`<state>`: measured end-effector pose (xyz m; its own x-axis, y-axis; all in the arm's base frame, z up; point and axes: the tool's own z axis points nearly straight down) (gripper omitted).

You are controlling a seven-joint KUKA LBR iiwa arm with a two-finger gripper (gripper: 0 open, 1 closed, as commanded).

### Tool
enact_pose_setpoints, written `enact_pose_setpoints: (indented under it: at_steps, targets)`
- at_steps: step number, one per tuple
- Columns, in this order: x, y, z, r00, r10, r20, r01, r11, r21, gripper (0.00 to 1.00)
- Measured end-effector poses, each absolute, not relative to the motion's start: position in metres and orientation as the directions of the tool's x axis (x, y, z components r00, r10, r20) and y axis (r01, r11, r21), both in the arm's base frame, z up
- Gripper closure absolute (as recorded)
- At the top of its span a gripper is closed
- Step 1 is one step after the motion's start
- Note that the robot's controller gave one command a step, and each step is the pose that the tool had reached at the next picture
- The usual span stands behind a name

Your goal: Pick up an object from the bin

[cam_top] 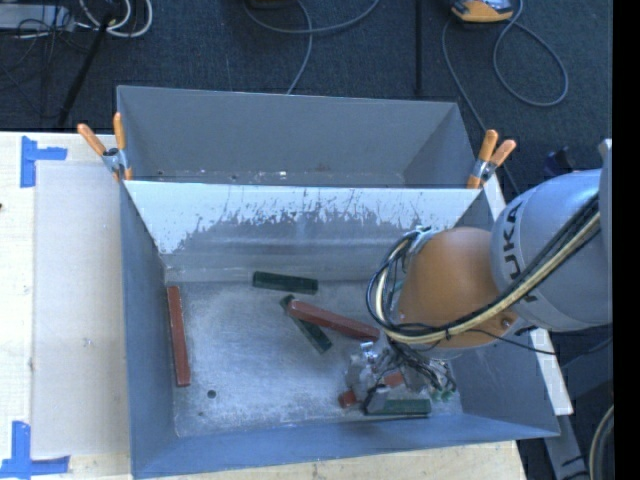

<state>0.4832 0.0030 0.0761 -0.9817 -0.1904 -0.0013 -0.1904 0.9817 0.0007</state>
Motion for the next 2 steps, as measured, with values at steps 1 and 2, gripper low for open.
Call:
enact_pose_setpoints:
  at_steps: [1,2]
  targets:
    - [0.4836,0.0028,0.0757,-0.982,-0.189,-0.004,-0.189,0.982,0.000,0.00]
    - [0.4826,0.0028,0.0761,-0.982,-0.189,0.000,-0.189,0.982,0.001,1.00]
